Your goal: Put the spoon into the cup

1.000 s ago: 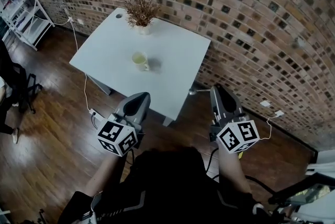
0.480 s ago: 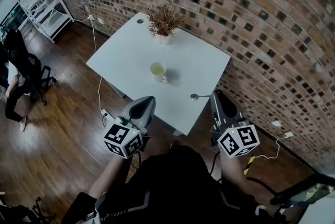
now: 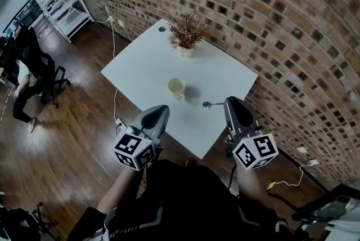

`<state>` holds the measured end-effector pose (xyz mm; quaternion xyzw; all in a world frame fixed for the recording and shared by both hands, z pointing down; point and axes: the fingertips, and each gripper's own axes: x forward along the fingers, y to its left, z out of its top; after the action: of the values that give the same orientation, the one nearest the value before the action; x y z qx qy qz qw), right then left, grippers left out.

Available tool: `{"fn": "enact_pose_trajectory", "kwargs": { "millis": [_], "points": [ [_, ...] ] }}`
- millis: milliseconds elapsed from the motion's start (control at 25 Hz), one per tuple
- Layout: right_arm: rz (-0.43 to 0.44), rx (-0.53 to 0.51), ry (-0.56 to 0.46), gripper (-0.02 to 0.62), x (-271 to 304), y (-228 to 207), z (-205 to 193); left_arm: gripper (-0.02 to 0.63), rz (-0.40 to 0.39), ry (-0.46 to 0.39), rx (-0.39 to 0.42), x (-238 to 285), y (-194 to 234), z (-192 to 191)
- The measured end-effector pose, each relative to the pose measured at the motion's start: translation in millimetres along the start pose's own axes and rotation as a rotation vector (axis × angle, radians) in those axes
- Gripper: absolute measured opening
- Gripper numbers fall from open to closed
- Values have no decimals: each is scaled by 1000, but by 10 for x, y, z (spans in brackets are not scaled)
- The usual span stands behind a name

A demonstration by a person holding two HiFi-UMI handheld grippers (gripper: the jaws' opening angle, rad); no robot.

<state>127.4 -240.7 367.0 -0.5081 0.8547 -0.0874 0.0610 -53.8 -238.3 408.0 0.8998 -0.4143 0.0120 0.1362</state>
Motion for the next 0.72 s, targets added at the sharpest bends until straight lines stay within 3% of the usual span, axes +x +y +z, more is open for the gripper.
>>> {"fn": "enact_pose_trajectory", "kwargs": {
  "millis": [280,720],
  "points": [
    [5,21,16,50,182,-51,-115,-6,15,30,10,88,188,-17],
    [-80,42,15,50,879,143,-284,-5,-81,52,14,201,922,135]
  ]
}}
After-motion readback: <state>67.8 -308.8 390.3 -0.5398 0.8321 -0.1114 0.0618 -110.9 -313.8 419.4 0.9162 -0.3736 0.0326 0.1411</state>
